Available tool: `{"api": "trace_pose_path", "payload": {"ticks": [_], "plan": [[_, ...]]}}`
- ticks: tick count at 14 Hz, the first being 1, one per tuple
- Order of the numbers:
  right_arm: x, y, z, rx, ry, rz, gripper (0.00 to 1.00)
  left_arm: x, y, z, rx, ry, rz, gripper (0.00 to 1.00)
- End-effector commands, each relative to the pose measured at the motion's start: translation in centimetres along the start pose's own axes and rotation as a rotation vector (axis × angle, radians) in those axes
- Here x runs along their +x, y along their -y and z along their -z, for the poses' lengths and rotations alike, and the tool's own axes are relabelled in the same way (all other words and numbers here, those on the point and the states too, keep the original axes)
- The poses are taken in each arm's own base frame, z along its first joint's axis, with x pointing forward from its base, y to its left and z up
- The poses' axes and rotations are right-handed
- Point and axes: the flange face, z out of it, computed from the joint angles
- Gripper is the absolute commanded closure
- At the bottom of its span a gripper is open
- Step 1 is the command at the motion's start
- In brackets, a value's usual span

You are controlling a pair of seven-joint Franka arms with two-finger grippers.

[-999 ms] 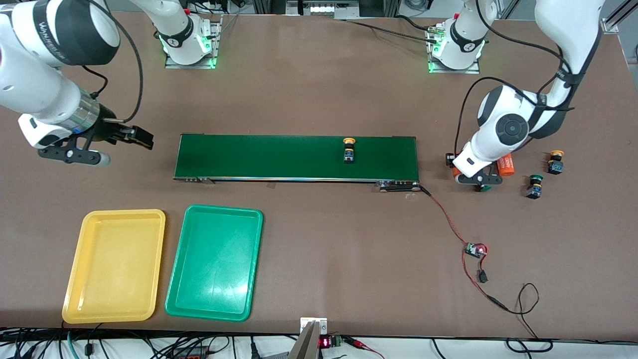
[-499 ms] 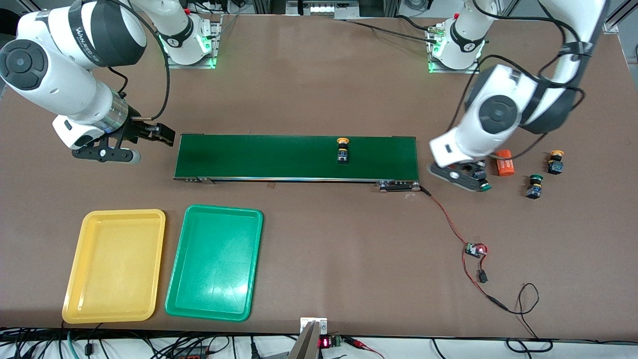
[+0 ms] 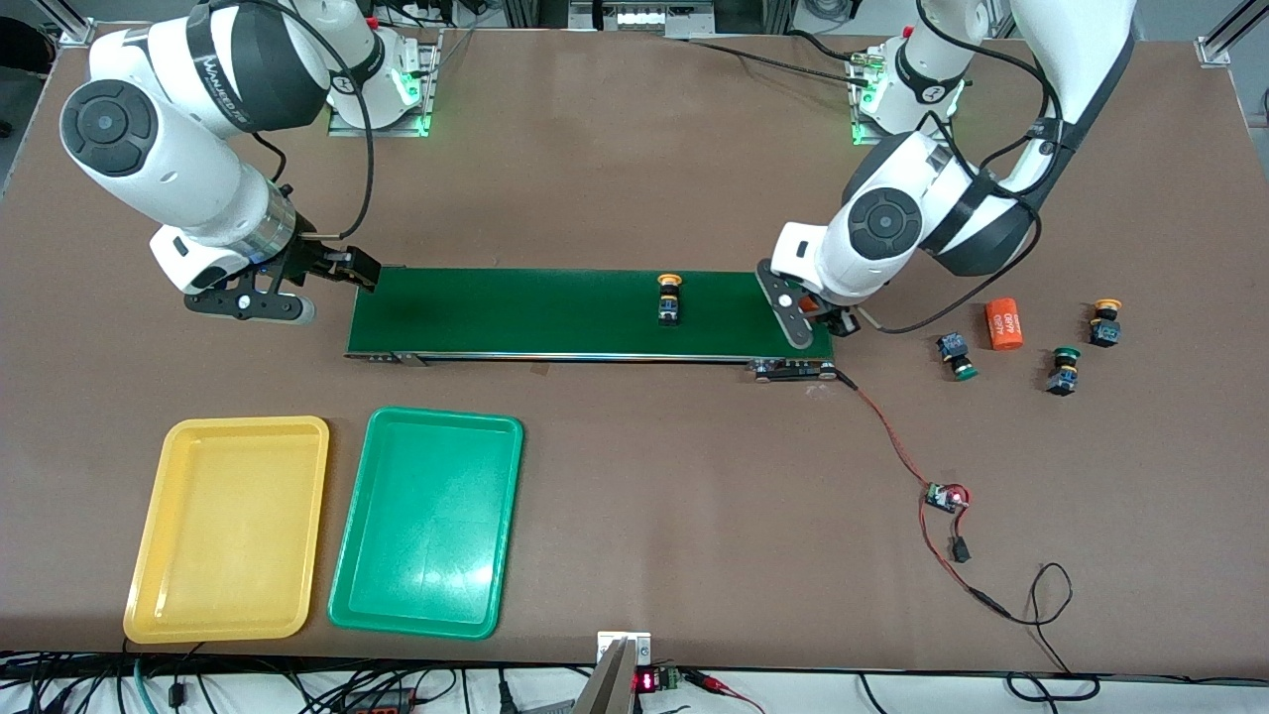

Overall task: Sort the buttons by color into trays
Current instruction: 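Grasp the orange cylinder with the left gripper while the right gripper approaches the belt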

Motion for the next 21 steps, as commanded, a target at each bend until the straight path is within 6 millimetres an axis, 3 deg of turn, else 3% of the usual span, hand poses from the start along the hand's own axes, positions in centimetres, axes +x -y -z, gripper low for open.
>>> {"api": "trace_pose_path", "payload": {"ticks": [1,3,5,6,7,9,10,11,12,13,16,18,21], "plan": [[-0.5,-0.3,-0.4,0.010,-0.020,-0.015,0.00,0.5,-0.2,0.5,0.001,-0.018,-0.181,0.99],[-0.6,-0.4,-1.4,0.015,-0.036,-0.016,0.00,2.3,-1.8,-0.3,0.025,-0.042,-0.229,0.99],[-1.1,-0.2,-2.4,0.026,-0.066,-0.012,0.00,3.0,-2.7,-2.6,0.036,-0.090,-0.246,0.99],[-1.4,-0.1,-2.7,0.027,-0.069,-0.008,0.00,3.2,-2.8,-2.7,0.036,-0.091,-0.250,0.99],[-1.7,-0.3,-2.4,0.029,-0.074,-0.007,0.00,3.3,-2.9,-2.8,0.040,-0.088,-0.256,0.98],[-2.4,-1.0,-2.5,0.028,-0.068,-0.015,0.00,4.6,-3.8,-5.3,-0.015,-0.086,-0.281,0.95],[-2.5,-1.3,-2.6,0.028,-0.066,-0.020,0.00,4.6,-3.5,-5.5,-0.016,-0.089,-0.282,0.82],[-2.6,-1.8,-2.7,0.026,-0.064,-0.027,0.00,4.3,-3.0,-5.3,0.007,-0.077,-0.300,0.59],[-2.3,-2.6,-2.7,0.027,-0.064,-0.042,0.00,4.3,-3.0,-5.3,0.014,-0.073,-0.306,0.25],[-2.0,-3.5,-2.7,0.028,-0.065,-0.060,0.00,4.4,-2.8,-4.9,0.020,-0.076,-0.303,0.00],[-2.0,-2.3,-2.9,0.032,-0.080,-0.040,0.00,4.4,-2.8,-4.1,0.030,-0.073,-0.297,0.00],[-2.5,0.0,-3.7,0.028,-0.076,0.004,0.00,3.9,-2.3,-1.7,0.036,-0.037,-0.270,0.00],[-3.1,2.5,-4.8,0.021,-0.065,0.049,0.00,2.5,0.0,3.6,-0.024,0.063,-0.160,0.00]]}}
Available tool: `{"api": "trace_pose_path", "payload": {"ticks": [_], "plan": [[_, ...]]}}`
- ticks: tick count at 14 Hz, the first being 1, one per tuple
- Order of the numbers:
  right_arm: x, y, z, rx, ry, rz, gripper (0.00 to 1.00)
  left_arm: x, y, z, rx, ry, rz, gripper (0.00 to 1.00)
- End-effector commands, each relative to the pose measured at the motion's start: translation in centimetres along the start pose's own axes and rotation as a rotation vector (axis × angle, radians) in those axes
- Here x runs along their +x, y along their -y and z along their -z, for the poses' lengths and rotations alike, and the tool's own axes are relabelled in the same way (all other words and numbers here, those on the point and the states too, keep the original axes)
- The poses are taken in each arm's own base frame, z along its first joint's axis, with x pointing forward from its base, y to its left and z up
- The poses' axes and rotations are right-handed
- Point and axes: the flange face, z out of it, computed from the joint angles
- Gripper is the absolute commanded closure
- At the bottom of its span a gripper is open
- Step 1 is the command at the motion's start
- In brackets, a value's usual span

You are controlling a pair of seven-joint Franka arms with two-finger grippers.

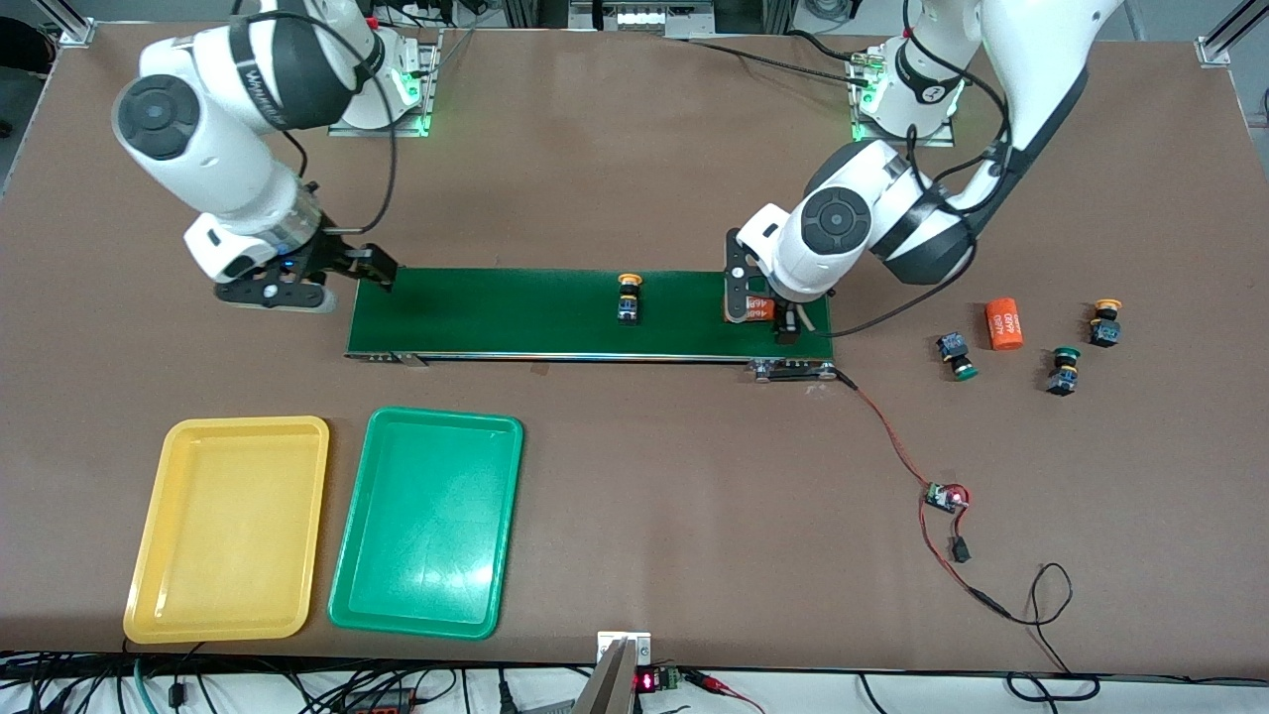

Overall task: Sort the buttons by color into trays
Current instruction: 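Set the orange cylinder on the green belt with the left gripper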

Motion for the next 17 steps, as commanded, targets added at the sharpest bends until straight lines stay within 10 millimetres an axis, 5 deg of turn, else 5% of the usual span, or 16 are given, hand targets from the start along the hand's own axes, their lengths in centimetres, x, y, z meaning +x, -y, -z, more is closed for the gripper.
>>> {"api": "trace_pose_path", "payload": {"ticks": [1,3,7,14,17], "plan": [[-0.5,1.7,-1.3,-0.002,0.004,0.021,0.00,-1.8,1.4,6.1,-0.025,0.074,0.132,0.00],[-0.7,3.4,-2.6,-0.002,0.003,0.022,0.00,-3.2,2.3,8.4,-0.040,0.098,0.289,0.00],[-1.6,7.0,-4.2,0.001,-0.008,-0.030,0.00,-7.6,4.7,9.8,-0.038,0.086,0.542,0.00],[-2.5,4.6,-4.0,-0.007,0.007,-0.042,0.00,-14.6,7.5,14.2,-0.028,0.099,0.959,0.00],[-5.5,3.3,-4.9,0.012,-0.039,-0.058,0.00,-18.6,10.0,14.5,-0.027,0.075,1.042,0.00]]}}
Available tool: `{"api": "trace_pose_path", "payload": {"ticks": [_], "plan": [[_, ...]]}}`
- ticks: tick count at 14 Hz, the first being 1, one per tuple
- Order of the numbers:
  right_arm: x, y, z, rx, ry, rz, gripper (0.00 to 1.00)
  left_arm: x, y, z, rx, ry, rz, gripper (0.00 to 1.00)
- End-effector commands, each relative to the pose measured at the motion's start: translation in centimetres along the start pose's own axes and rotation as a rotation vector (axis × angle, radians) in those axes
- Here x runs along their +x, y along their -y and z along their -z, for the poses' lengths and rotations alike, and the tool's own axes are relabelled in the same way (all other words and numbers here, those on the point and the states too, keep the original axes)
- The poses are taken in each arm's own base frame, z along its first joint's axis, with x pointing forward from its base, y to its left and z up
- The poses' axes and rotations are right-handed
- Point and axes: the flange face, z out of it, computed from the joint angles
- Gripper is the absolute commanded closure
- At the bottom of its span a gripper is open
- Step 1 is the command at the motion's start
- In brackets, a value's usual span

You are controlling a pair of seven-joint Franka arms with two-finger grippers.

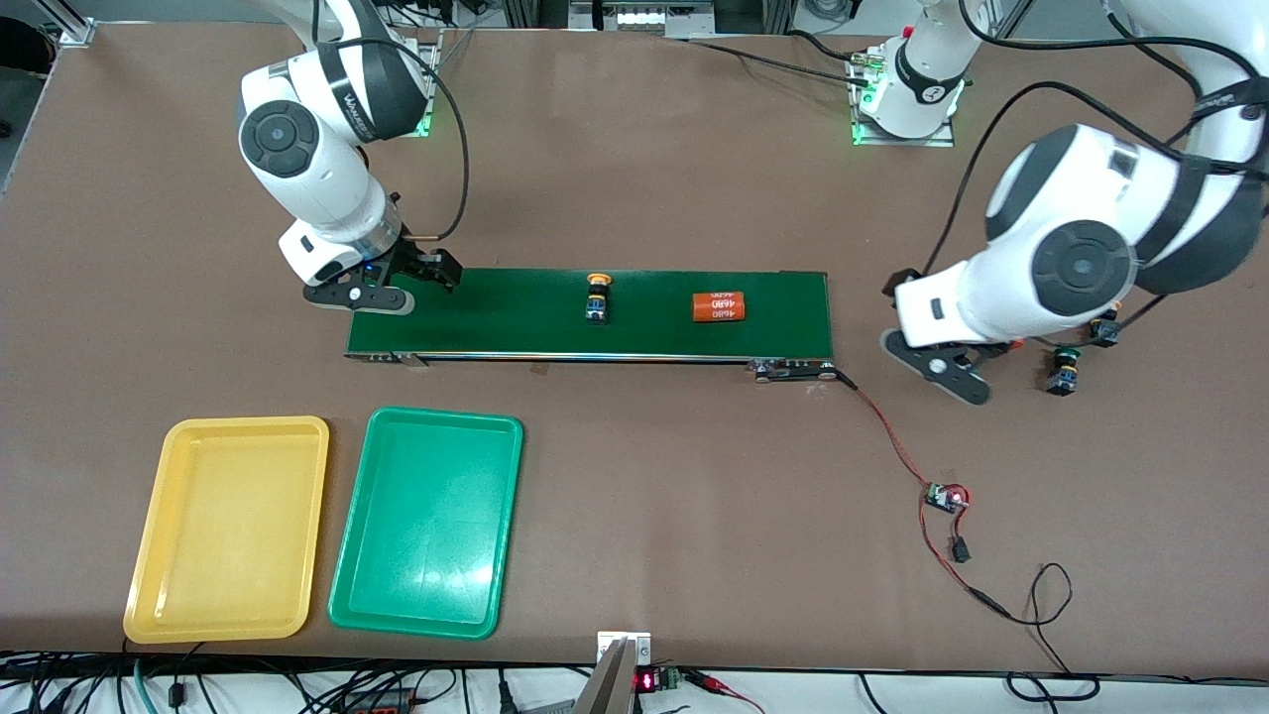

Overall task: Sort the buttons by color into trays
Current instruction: 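Set the orange cylinder on the green belt with the left gripper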

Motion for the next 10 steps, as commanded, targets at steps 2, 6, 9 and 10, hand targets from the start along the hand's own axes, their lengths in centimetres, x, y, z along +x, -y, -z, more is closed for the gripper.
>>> {"api": "trace_pose_path", "payload": {"ticks": [2,6,9,10], "plan": [[-5.0,1.2,-0.3,0.004,-0.034,-0.075,0.00,0.3,5.3,0.1,-0.009,-0.009,0.095,0.00],[-6.0,3.2,-1.8,-0.010,-0.030,-0.047,0.00,-0.1,8.9,-2.1,-0.019,0.019,0.155,0.00],[-5.9,5.0,-4.3,0.003,-0.048,0.000,0.00,-0.7,10.3,-4.5,-0.018,0.066,0.270,0.00],[-6.1,5.7,-5.0,0.006,-0.047,0.014,0.00,-1.0,10.4,-6.3,-0.021,0.101,0.307,0.00]]}}
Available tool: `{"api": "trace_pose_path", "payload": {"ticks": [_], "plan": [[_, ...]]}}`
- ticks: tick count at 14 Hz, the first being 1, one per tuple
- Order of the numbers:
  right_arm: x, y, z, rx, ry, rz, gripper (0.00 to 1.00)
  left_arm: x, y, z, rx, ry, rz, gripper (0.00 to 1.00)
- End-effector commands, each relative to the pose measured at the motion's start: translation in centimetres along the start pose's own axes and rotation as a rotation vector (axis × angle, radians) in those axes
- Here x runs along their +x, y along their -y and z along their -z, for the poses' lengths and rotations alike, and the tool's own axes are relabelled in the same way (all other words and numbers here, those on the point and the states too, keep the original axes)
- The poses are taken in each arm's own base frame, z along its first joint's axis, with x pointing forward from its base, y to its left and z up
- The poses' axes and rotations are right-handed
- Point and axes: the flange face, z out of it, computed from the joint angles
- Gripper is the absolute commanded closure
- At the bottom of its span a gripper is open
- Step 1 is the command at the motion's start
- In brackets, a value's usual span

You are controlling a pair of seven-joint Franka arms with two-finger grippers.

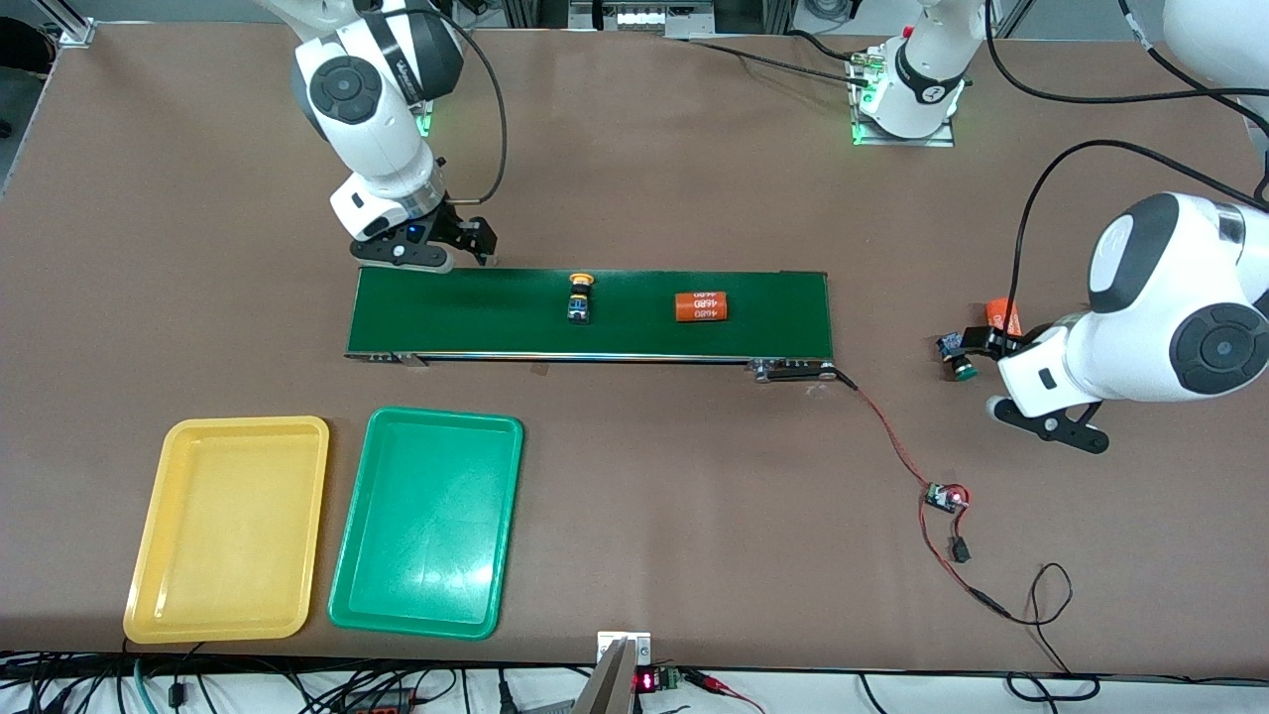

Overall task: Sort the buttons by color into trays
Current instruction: 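Grasp the yellow button with the right gripper while the left gripper grasps the green button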

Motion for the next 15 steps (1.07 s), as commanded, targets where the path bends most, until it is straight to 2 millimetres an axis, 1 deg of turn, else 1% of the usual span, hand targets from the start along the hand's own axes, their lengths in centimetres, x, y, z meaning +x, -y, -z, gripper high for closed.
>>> {"api": "trace_pose_path", "payload": {"ticks": [1,2,4,5,6,7,8,10,11,12,15], "plan": [[0.1,1.7,-2.0,0.008,-0.006,0.025,0.00,-0.3,1.0,-3.4,0.024,0.067,0.113,0.00],[0.3,2.2,-2.3,0.010,-0.003,0.029,0.00,-0.5,1.9,-5.0,0.017,0.076,0.135,0.00],[0.6,3.6,-2.6,0.019,0.003,0.039,0.00,-1.0,4.1,-8.9,-0.004,0.036,0.204,0.00],[1.3,3.9,-2.8,0.023,0.006,0.037,0.00,-1.5,5.1,-11.1,-0.022,0.031,0.251,0.00],[2.0,4.4,-2.9,0.030,0.005,0.034,0.00,-1.9,4.8,-13.0,-0.035,0.028,0.276,0.00],[2.7,4.7,-3.0,0.036,0.003,0.030,0.00,-2.6,4.1,-14.8,-0.033,0.018,0.306,0.00],[3.3,5.0,-3.1,0.040,0.002,0.025,0.00,-3.5,3.7,-16.4,-0.033,-0.001,0.331,0.00],[4.5,5.2,-3.9,0.029,-0.005,0.030,0.00,-4.6,2.1,-19.9,-0.046,-0.045,0.356,0.00],[4.6,5.6,-4.3,0.026,-0.004,0.034,0.00,-5.0,2.2,-21.4,-0.065,-0.079,0.371,0.00],[4.8,5.8,-4.6,0.024,-0.002,0.028,0.00,-5.3,2.5,-22.5,-0.084,-0.106,0.379,0.00],[4.6,7.0,-5.3,0.021,0.003,0.027,0.00,-5.1,2.8,-23.1,-0.095,-0.134,0.373,0.01]]}}
